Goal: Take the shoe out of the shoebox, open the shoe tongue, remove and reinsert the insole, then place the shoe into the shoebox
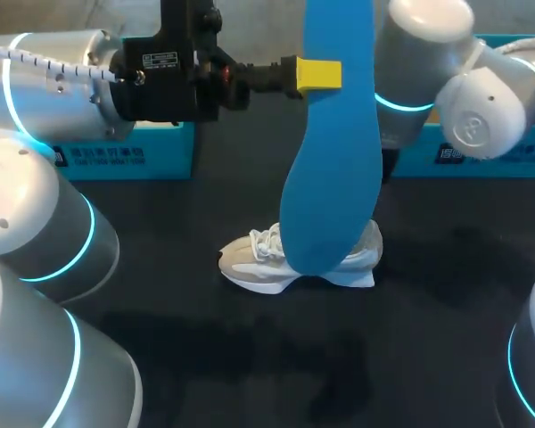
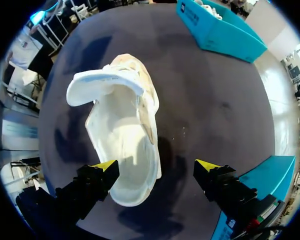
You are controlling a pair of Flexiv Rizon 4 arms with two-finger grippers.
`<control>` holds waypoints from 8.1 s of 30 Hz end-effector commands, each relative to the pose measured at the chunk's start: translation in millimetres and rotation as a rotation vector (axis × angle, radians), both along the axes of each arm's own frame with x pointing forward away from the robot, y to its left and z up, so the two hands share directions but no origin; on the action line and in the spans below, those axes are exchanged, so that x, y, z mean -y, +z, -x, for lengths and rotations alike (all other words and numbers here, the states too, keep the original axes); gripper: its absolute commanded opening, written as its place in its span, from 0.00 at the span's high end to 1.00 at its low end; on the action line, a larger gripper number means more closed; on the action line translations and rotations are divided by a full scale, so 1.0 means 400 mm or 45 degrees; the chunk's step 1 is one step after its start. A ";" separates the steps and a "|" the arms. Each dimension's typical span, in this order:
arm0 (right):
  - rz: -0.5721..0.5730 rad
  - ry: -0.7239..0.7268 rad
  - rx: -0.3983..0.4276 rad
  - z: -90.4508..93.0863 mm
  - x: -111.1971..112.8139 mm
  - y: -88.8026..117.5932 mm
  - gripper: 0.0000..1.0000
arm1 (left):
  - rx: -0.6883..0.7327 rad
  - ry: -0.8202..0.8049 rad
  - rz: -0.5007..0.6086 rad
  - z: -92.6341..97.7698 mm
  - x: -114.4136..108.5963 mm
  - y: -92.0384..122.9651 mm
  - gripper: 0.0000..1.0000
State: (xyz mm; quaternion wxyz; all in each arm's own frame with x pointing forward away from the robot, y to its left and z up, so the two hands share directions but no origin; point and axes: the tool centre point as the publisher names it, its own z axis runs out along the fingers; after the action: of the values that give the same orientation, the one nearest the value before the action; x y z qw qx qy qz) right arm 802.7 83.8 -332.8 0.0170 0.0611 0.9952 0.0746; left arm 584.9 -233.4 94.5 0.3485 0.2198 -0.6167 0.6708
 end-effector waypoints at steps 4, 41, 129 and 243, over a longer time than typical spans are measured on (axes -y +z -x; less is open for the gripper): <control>0.058 0.030 -0.040 -0.032 -0.070 -0.048 0.00 | -0.002 0.005 0.003 0.004 0.003 -0.003 1.00; 0.108 0.002 -0.151 -0.003 -0.057 -0.165 1.00 | -0.002 0.005 0.003 0.004 0.003 -0.003 1.00; -0.444 -1.741 -0.400 0.158 -0.167 -0.116 0.00 | -0.002 0.005 0.003 0.004 0.003 -0.003 1.00; -1.528 -1.361 -1.220 0.083 -0.074 0.576 0.00 | 1.303 0.045 0.113 -0.160 -0.010 -0.225 1.00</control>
State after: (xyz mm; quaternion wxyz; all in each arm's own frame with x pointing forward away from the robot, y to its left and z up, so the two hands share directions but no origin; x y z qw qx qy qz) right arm 769.3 111.9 -102.0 -0.3979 0.5329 0.5311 0.5250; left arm 639.0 -224.2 10.0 0.1531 0.0363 -0.6755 0.7203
